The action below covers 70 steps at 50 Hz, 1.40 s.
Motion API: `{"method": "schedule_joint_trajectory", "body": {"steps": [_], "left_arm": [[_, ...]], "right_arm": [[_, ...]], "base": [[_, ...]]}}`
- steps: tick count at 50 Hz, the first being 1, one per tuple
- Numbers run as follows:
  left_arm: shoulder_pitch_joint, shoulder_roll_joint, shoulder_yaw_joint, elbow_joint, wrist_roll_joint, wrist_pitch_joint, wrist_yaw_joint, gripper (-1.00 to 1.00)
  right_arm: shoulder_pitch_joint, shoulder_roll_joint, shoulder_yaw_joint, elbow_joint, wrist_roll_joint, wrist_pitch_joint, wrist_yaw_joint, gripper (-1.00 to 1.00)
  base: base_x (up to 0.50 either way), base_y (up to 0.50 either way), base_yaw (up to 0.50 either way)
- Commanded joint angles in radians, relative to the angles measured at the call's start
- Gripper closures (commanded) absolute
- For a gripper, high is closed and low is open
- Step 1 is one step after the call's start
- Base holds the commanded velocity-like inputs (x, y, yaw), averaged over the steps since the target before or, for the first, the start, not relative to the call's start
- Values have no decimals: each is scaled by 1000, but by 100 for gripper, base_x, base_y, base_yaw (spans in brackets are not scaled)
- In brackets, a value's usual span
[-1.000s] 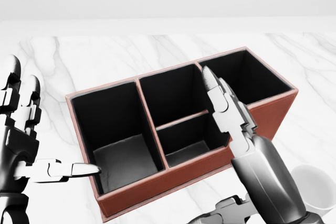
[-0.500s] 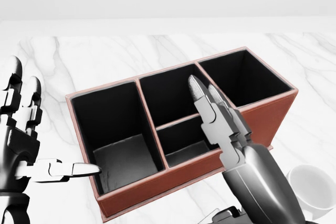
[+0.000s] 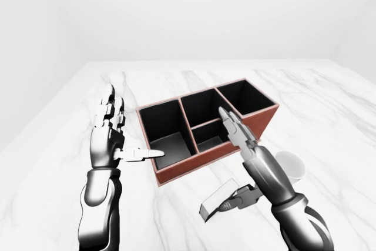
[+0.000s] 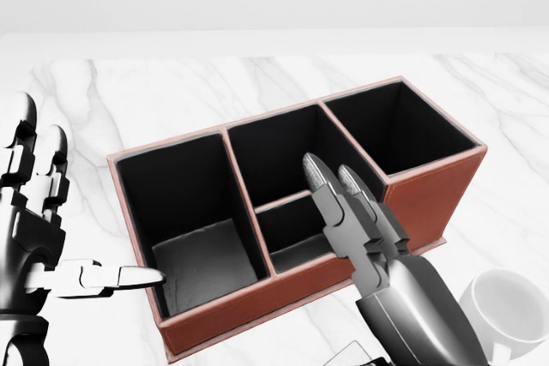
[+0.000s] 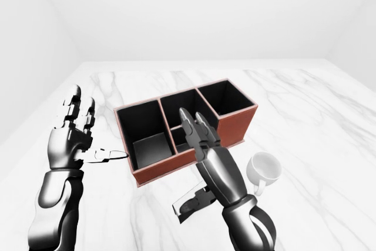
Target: Pick up the book and place it in the front compartment of the caddy.
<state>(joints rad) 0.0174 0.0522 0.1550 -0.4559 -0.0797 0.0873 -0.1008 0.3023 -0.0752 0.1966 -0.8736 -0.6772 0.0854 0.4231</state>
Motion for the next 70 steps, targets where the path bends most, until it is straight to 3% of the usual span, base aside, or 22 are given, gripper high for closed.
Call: {"method": "schedule_joint_trajectory", "body": {"steps": [1,19,33,70], "left_arm": [[1,0,0,-1,0,0,0,-100],[-4,2,2,13,-1,0,0,-100],[-2,2,3,3,-3,0,1,-100],[-5,2,3,8,-1,0,0,-100]], "right_arm": [[36,-10,7,17,-32,-19,-11,-100],[57,-12,-8,43,-61,-89,-19,-100],[56,-6,-30,92,-110,-173,-56,-100],[50,-4,-25,153,-215,-173,-117,-100]], "base": [[0,0,0],[0,0,0],[0,0,0],[0,0,0]]}}
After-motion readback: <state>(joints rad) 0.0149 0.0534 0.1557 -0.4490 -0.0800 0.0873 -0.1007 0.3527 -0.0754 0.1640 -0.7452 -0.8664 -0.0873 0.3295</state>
